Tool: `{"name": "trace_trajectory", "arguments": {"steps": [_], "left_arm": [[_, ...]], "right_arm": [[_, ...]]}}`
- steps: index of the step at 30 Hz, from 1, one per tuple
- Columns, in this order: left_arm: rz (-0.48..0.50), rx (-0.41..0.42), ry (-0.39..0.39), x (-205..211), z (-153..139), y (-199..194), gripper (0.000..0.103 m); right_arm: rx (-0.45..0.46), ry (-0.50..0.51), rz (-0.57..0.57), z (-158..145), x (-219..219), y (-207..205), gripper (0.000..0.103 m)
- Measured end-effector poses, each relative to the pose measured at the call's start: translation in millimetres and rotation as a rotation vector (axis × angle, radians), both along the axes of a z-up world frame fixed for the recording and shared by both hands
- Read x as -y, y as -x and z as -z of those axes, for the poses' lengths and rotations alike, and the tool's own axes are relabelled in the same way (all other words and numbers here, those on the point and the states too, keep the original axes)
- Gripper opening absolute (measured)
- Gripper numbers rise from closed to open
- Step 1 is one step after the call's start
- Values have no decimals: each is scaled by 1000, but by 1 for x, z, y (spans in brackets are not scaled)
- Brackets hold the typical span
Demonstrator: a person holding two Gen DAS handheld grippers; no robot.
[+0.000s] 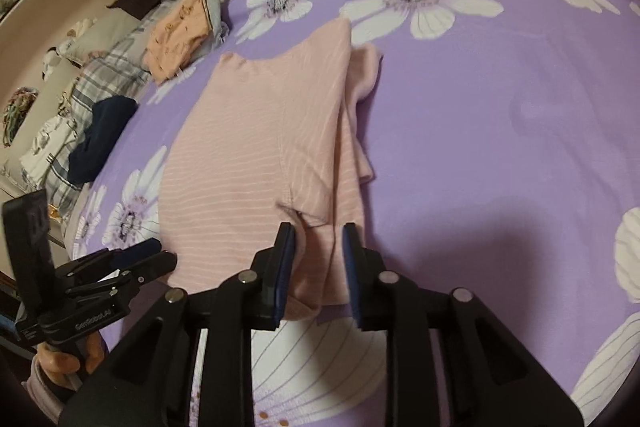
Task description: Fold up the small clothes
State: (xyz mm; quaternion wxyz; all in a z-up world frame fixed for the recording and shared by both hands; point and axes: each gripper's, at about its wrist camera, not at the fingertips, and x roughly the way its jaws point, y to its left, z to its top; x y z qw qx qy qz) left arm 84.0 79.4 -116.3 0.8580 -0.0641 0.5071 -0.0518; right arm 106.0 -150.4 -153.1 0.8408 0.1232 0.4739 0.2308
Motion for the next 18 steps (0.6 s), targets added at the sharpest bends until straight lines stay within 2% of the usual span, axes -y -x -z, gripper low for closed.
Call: {"name": "trace_trajectory", "arguments": {"steps": [4, 10, 15, 18], "left_arm": [[-26, 24, 14, -6, -6, -5, 40], [-40, 55, 1, -6, -11, -29, 40], [-39, 24, 1, -4, -3, -43, 40], [-34, 24, -5, -4, -2, -42, 40]], "right_arm": [[48, -29, 6, -13, 4, -5, 26], [90, -67, 3, -20, -12, -24, 26], [29, 5, 27, 0, -25, -46, 23], [11, 5, 33, 6, -22, -49, 23]]}}
